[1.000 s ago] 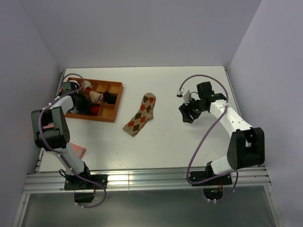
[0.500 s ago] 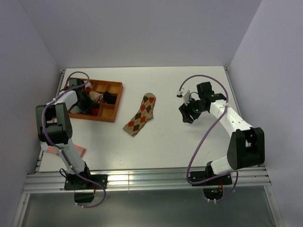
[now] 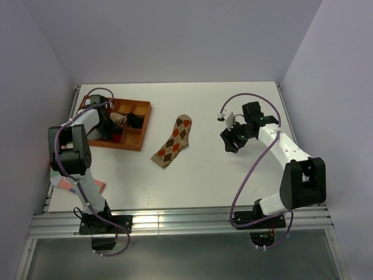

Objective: Roll the socks
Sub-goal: Place the sock in the storage box.

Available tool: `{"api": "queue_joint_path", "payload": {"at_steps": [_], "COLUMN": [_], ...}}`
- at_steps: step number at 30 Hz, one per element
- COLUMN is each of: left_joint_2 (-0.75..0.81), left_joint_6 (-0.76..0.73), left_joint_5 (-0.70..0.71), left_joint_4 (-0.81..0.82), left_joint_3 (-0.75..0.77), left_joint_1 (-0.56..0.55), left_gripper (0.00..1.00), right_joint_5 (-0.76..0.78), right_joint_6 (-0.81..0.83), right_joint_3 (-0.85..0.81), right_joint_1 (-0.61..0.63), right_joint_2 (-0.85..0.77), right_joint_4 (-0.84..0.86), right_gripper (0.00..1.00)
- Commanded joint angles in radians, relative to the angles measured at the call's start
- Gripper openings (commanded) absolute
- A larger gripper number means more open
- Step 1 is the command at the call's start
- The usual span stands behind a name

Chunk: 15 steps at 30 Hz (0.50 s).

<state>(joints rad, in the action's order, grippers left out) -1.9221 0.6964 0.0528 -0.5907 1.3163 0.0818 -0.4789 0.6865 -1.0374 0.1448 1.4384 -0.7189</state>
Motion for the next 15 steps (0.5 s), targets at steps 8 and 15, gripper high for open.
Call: {"api": "queue_joint_path", "payload": {"at_steps": [8,15], "left_joint_2": [-0.035,0.015], "left_joint_6": [0.026,0.026], "left_joint_5": [0.147,0.148], "left_joint_4": [-0.011,0.005], "left_joint_3": [-0.052,-0.054], "left_joint_1": [0.003,-0.001], "left_gripper": [0.31,0.44], "right_joint_5": [0.006,0.014], "right_joint_6": [0.008,0.008], "right_joint_3": [0.011,0.011], "right_joint_1": [-0.007,-0.007], "right_joint_2": [-0.049,-0.061], "right_joint_4": [0.001,-0.004], "right_gripper": [0.63,0.63]}}
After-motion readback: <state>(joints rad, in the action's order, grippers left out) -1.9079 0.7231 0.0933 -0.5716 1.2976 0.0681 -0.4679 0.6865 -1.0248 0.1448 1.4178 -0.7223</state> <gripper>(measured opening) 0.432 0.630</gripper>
